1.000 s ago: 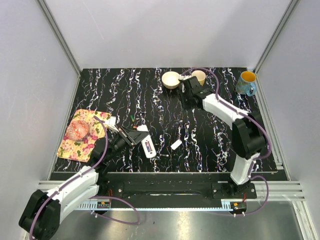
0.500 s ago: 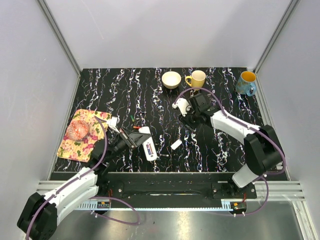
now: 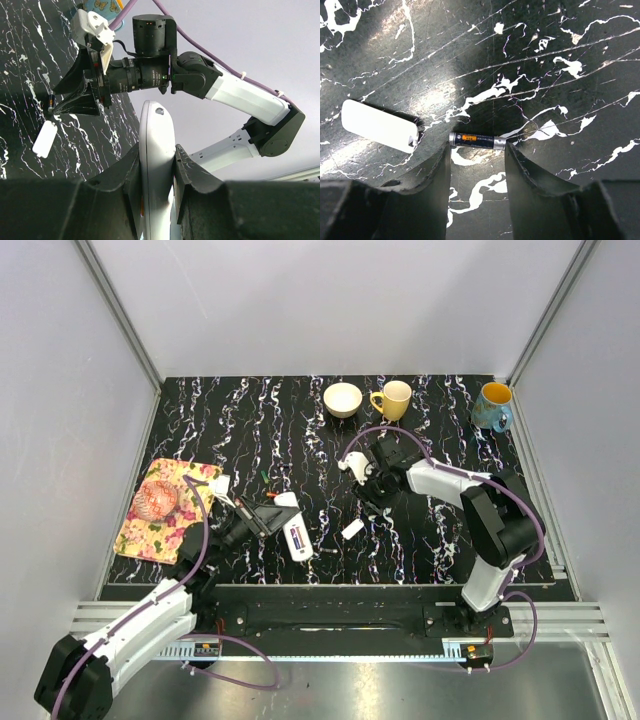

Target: Load the batteries into the remote control

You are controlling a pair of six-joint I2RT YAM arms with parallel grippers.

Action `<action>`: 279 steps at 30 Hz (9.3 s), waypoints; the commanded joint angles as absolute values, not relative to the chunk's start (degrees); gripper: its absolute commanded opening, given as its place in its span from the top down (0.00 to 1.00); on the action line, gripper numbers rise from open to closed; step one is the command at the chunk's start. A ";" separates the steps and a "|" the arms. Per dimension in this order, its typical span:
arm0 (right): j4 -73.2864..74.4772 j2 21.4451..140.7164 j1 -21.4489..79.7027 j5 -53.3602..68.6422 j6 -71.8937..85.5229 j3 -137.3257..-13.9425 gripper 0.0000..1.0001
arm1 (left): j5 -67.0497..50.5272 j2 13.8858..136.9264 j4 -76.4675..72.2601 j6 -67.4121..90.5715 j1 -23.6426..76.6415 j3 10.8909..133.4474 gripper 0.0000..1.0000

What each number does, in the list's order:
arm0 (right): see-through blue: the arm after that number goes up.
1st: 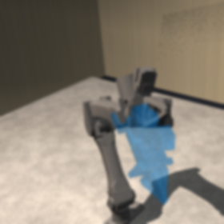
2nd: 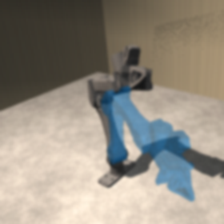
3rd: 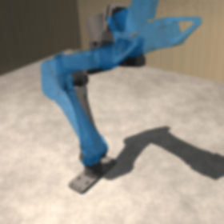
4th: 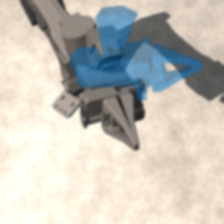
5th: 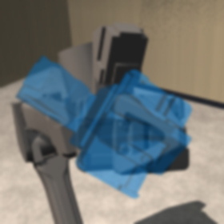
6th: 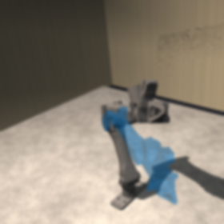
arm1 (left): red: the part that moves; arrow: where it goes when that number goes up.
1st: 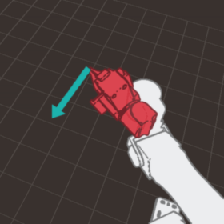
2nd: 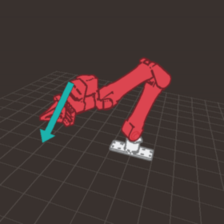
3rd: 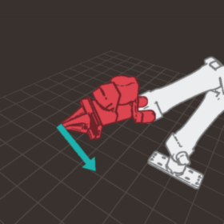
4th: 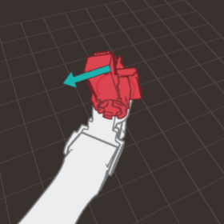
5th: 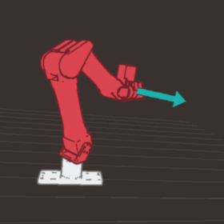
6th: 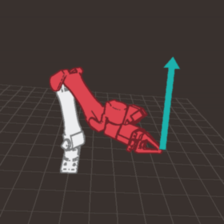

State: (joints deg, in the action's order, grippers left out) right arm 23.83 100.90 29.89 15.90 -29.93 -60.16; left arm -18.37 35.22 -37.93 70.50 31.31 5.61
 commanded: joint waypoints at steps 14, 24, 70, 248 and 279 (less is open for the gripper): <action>21.36 94.75 30.06 10.37 -25.84 -58.89 0.33 | -17.14 32.87 -39.47 70.05 31.46 5.45 1.00; 18.37 89.56 30.06 -5.24 -2.77 -68.44 0.37 | -15.12 31.82 -35.95 68.91 31.38 5.19 1.00; 38.23 107.05 33.57 -16.61 62.14 -70.58 0.64 | -13.71 33.40 -34.80 69.96 31.46 4.04 1.00; 34.72 66.11 60.61 -26.49 38.92 -73.59 0.12 | -12.83 75.76 -76.55 80.50 35.51 17.40 1.00; 2.20 69.61 39.55 24.43 65.04 -48.87 0.03 | -14.76 78.31 -80.77 82.71 35.60 20.21 1.00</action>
